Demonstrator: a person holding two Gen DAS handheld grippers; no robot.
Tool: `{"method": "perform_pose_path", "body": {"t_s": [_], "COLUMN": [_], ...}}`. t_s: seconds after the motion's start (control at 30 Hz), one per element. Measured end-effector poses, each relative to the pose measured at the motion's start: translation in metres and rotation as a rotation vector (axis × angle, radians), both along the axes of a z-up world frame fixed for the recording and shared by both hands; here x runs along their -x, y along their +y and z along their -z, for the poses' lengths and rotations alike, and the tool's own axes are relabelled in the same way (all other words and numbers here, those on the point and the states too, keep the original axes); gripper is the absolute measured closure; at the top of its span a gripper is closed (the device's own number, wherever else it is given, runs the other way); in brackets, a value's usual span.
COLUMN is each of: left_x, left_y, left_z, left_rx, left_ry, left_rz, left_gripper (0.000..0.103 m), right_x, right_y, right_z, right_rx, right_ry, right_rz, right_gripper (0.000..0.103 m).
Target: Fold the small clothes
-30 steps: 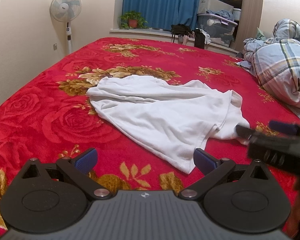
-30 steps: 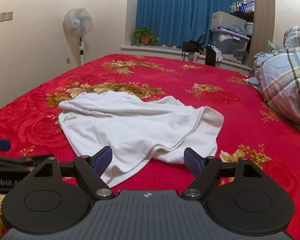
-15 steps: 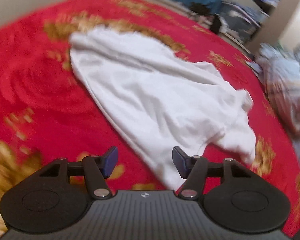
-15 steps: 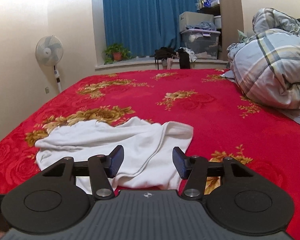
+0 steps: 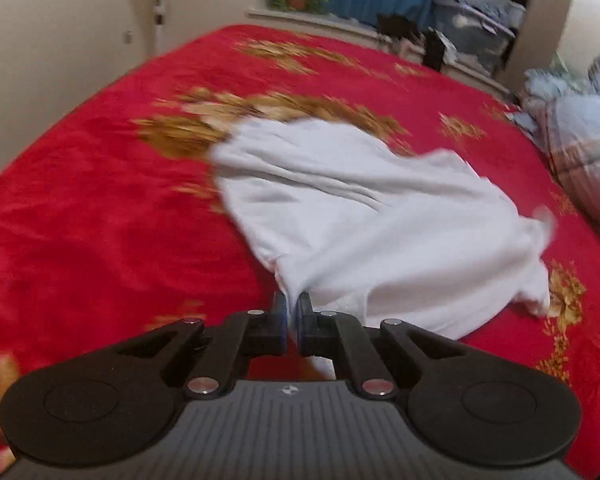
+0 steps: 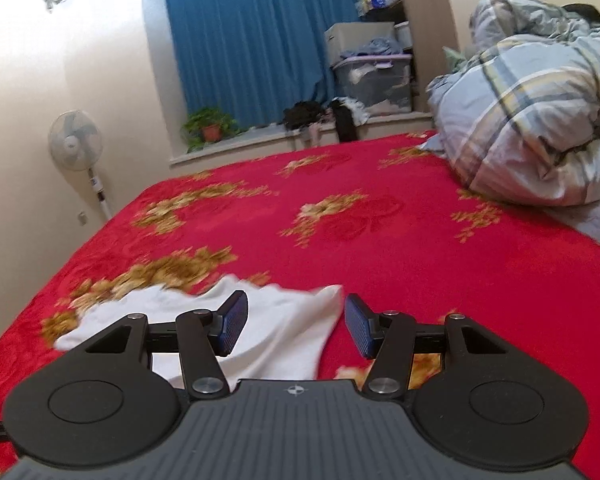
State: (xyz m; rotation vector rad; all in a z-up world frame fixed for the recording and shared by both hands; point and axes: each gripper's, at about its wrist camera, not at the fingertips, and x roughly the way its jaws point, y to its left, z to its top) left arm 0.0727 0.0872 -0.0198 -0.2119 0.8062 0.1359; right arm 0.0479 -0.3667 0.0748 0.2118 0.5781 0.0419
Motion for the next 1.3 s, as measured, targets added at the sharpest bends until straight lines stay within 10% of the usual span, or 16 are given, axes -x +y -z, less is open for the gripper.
{"method": "perform_pose_path", "body": {"t_s": [0.27,0.33,0.4,0.57,0.7,0.8,1.1,1.3], "left_x": [0.054,0.052,0.047,0.036,0.027,0.026,0.078,0.119], "left_y": [0.072,0.080,0.085,0.098,0.105,0.105,0.097,0.104], "left_z": [0.009,0.022,0.032,0.047,0.060,0.059,-0.003,-0.014], "left_rx": [-0.013,0.036,0.094,0.149,0.204,0.206,0.236,0.271], "left_ry": [0.061,0.069,0.075,0.075,0.115,0.114,-0.077,-0.063], "left_rz": [-0.049,-0.038,-0.026,-0.052,-0.086,-0.069,0.022,-0.004], "left_gripper": [0.096,0.089,0.060,0.051,0.057,0.095,0.097,0.098], "right_x": [-0.044,-0.054,-0.059,-0.065,-0.065,-0.060,0.011,0.016], "right_y": [-0.023,-0.020,-0.010,0.032,0.057,0.063,0.016,0.007], "right_z": [0.037,0.058,0.078,0.112,0.114,0.113,0.024,0.040], "right_rx": [-0.096,-0.162,-0.194,-0.226,-0.110,-0.093,-0.238,-0.155], "right_ry": [0.158,0.253,0.325,0.461,0.436,0.413,0.143,0.252], "right_rz": [0.004,-0.030,-0.041,-0.169,-0.195,-0.215,-0.185,-0.150], "right_gripper": [0.047,0.047,0.047,0.047,0.050,0.103,0.103,0.085]}}
